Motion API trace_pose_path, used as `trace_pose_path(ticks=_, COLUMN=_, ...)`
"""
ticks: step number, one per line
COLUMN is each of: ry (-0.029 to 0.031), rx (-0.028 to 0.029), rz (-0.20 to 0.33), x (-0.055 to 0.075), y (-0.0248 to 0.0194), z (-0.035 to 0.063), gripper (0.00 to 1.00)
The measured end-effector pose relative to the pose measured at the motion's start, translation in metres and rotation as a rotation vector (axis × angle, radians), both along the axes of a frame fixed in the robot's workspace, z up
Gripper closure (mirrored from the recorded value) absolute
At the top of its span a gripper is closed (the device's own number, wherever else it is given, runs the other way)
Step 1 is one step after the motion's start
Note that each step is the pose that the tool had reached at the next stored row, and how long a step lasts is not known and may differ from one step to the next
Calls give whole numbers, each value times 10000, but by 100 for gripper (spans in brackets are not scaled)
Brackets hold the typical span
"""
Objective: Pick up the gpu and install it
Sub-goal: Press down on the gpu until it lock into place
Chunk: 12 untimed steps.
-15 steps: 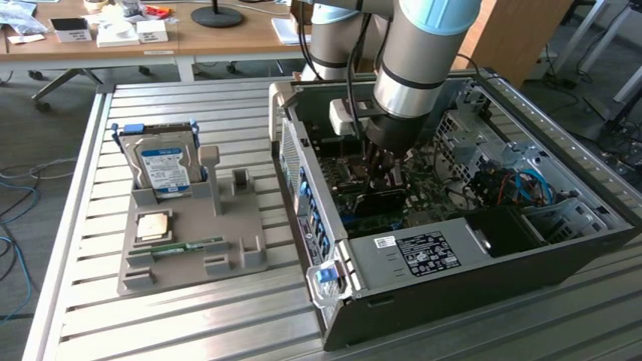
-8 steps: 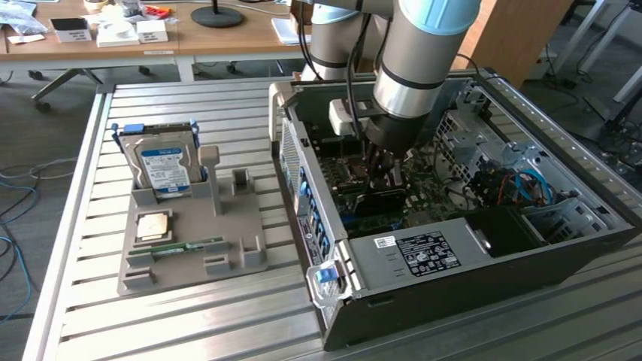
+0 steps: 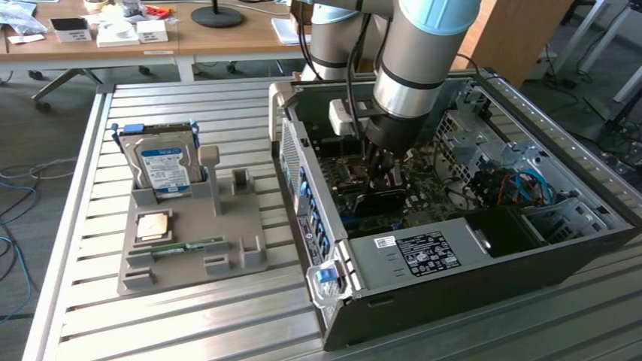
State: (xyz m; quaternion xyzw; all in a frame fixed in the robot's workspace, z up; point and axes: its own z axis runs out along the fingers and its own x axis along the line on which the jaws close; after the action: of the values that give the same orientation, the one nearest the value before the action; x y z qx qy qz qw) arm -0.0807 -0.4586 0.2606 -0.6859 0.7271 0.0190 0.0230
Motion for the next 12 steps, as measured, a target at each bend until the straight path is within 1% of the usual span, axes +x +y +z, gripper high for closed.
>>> trace_pose_path(ticks=9, ry=0, rx=1, rz=0, x=0, y=0, z=0, gripper=89)
trace_pose_path(ticks=12, ry=-8, rx=16, rz=-1, x=0, y=1, z=17, gripper=89)
